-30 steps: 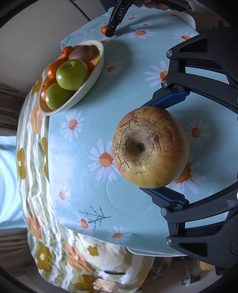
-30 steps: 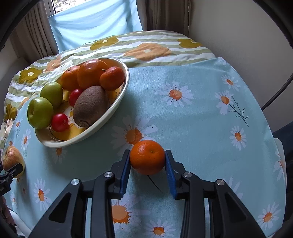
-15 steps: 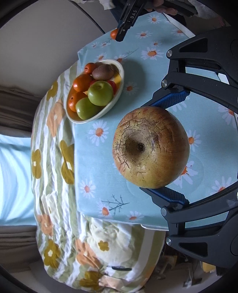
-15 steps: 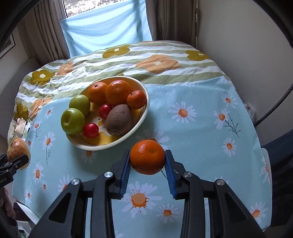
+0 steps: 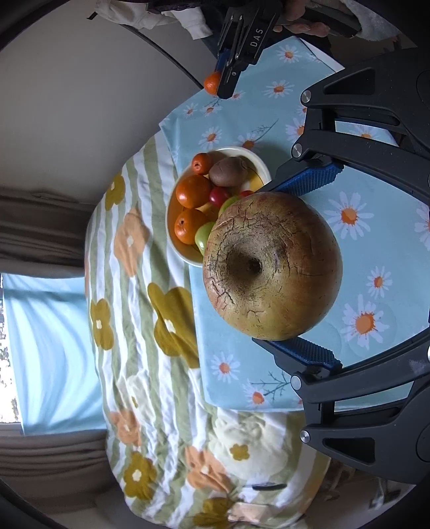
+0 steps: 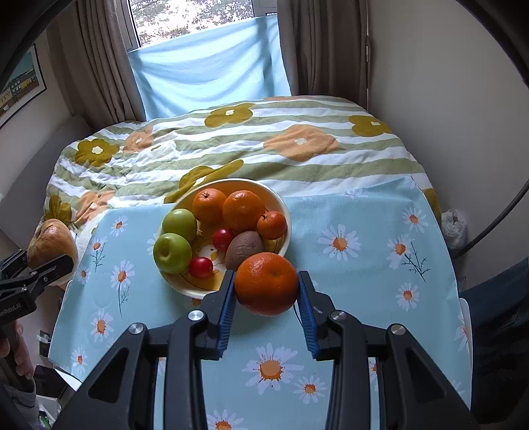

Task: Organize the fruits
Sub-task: 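Carry the wrinkled apple into the bowl and open the left tool while the right tool carries the orange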

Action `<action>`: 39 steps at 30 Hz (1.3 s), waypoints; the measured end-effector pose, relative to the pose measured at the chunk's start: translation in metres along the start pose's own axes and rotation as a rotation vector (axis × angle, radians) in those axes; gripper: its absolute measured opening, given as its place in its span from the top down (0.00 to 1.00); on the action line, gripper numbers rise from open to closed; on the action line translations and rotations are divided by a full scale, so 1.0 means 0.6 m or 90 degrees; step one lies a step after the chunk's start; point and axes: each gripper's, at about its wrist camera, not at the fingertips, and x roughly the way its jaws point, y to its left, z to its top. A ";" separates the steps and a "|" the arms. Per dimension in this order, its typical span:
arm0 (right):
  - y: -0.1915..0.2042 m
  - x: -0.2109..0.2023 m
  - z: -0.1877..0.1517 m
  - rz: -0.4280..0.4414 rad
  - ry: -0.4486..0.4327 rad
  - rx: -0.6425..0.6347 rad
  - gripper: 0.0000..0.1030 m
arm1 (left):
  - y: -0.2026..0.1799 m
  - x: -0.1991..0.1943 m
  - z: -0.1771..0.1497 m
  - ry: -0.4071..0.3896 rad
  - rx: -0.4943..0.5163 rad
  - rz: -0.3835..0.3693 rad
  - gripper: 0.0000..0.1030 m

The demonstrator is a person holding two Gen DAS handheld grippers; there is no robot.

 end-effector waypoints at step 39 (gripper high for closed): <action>-0.127 0.134 0.127 0.111 0.050 -0.091 0.68 | -0.192 0.270 0.097 0.081 0.056 0.056 0.21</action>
